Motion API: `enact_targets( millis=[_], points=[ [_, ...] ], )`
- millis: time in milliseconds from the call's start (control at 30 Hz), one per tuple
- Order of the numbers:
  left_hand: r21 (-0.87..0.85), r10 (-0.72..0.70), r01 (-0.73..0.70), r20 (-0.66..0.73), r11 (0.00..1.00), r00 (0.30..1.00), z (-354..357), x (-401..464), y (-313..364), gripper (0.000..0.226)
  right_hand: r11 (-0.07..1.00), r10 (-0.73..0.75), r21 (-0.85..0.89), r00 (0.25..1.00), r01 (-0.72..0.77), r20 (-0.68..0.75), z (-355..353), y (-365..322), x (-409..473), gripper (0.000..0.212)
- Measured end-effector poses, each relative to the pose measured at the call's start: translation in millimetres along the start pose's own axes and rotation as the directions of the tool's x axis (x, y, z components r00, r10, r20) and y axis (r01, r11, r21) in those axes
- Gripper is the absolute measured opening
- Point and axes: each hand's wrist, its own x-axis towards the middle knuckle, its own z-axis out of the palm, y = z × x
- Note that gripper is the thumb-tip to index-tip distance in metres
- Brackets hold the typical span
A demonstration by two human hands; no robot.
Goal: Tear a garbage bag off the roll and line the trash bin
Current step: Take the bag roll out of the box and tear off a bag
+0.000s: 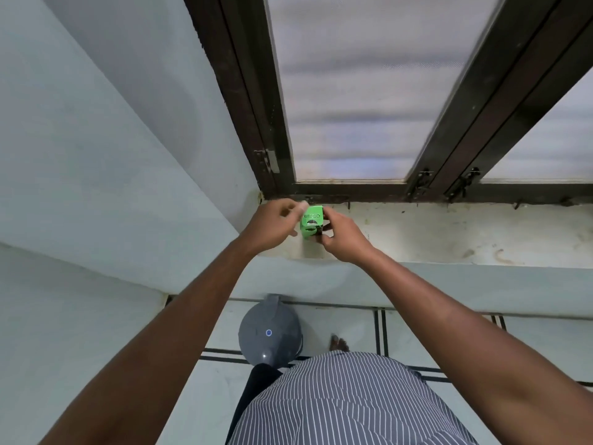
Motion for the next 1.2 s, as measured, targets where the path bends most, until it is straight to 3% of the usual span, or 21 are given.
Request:
enact_targets(
  millis=[100, 200, 267, 367, 533, 600, 667, 833, 933, 1067, 1133, 1200],
  points=[
    [0.089, 0.007, 0.001, -0.085, 0.996, 0.996, 1, 2, 4, 0.050, 1.000, 0.016, 0.013, 1.000, -0.016, 0.015, -1, 0, 1, 0.063],
    [0.147, 0.120, -0.125, 0.044, 0.981, 0.992, 3, 1, 2, 0.060, 1.000, 0.026, -0.002, 0.999, -0.026, 0.035, -1, 1, 2, 0.063],
    [0.176, 0.134, -0.140, 0.050, 0.974, 0.990, 4, 2, 1, 0.050, 0.999, 0.038, -0.005, 0.998, -0.038, 0.051, 0, 1, 3, 0.065],
    [0.169, 0.140, -0.130, -0.047, 0.977, 0.989, 6, 6, 4, 0.032, 0.998, 0.068, -0.003, 0.996, -0.068, 0.060, 0, 0, 4, 0.063],
    [0.224, 0.083, -0.020, -0.275, 0.974, 0.958, 11, 10, 9, 0.035, 0.997, 0.083, -0.013, 0.995, -0.082, 0.059, -3, -4, 3, 0.059],
    [0.207, 0.098, -0.030, -0.324, 0.978, 0.941, 16, 12, 8, 0.021, 0.997, 0.075, -0.027, 0.996, -0.073, 0.057, -3, -3, 2, 0.058],
    [0.125, 0.085, -0.051, -0.282, 0.991, 0.956, 23, 11, 11, 0.013, 0.997, 0.068, -0.032, 0.996, -0.066, 0.061, -4, -4, 0, 0.057],
    [0.060, -0.072, 0.078, -0.097, 0.995, 0.993, 26, 17, 17, 0.050, 0.997, 0.070, -0.043, 0.996, -0.067, 0.052, -7, -9, -8, 0.060],
    [-0.241, -0.200, 0.217, 0.092, 0.946, 0.975, 20, 22, 8, 0.037, 0.996, 0.079, -0.034, 0.996, -0.078, 0.047, -9, -9, -9, 0.059],
    [-0.568, -0.319, 0.394, 0.232, 0.722, 0.919, 14, 21, -1, 0.020, 0.992, 0.113, 0.055, 0.992, -0.116, 0.055, -11, -12, -15, 0.059],
    [-0.615, -0.298, 0.397, 0.262, 0.681, 0.918, 13, 18, -9, 0.016, 0.985, 0.140, 0.100, 0.990, -0.143, 0.035, -14, -19, -19, 0.053],
    [-0.597, -0.227, 0.342, 0.261, 0.725, 0.938, 15, 13, -17, 0.021, 0.979, 0.161, 0.125, 0.987, -0.160, 0.002, -16, -28, -22, 0.045]
  ],
)
